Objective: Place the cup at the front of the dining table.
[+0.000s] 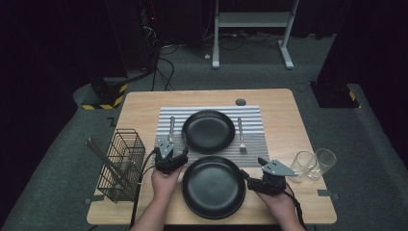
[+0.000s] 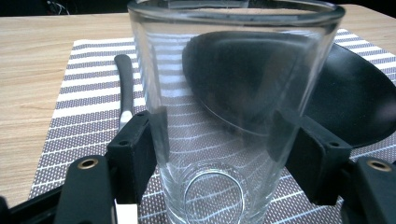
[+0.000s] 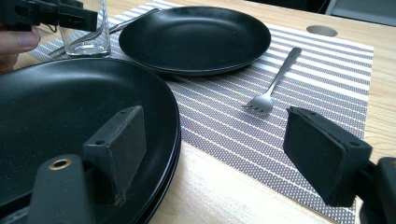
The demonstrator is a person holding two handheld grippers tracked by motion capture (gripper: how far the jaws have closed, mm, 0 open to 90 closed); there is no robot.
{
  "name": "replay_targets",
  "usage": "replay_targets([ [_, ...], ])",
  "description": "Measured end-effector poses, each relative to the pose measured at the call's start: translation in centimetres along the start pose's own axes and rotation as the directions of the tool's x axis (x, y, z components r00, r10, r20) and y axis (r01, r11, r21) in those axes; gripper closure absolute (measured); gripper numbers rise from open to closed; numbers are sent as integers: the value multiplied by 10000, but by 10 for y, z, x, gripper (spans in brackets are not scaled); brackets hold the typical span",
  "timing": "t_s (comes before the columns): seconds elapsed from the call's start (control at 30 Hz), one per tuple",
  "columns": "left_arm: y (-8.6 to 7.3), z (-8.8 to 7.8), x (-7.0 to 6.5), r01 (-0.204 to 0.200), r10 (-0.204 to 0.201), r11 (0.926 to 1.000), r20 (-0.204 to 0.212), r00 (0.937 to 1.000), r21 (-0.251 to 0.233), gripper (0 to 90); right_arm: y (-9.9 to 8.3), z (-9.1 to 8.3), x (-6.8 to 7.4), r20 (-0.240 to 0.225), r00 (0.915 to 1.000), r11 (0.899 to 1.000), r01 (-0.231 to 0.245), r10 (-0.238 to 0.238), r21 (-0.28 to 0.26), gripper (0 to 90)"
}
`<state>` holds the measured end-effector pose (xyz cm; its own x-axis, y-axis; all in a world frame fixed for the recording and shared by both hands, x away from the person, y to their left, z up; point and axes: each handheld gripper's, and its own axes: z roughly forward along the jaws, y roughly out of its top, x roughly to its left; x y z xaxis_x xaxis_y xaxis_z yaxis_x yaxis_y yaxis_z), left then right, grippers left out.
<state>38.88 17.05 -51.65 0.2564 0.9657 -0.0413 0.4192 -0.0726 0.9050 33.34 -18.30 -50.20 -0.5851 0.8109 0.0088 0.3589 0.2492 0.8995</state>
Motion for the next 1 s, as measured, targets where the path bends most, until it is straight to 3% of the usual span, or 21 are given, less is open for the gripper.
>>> replay_targets([
  [0.67, -2, -8, 1, -622, 611, 9969, 231, 9979, 484, 309, -1, 0, -5, 54, 9994, 9994, -346, 346, -33, 212],
  [0.87, 1, -10, 3, -320, 298, 9982, 442, 9986, 512, 298, -1, -4, -4, 46, 9991, 9990, -431, 431, -102, 214],
  [1.0, 10, -11, 4, -426, 403, 9982, 548, 9977, 414, 283, -1, -2, -3, 26, 9994, 9994, -331, 331, -47, 215],
])
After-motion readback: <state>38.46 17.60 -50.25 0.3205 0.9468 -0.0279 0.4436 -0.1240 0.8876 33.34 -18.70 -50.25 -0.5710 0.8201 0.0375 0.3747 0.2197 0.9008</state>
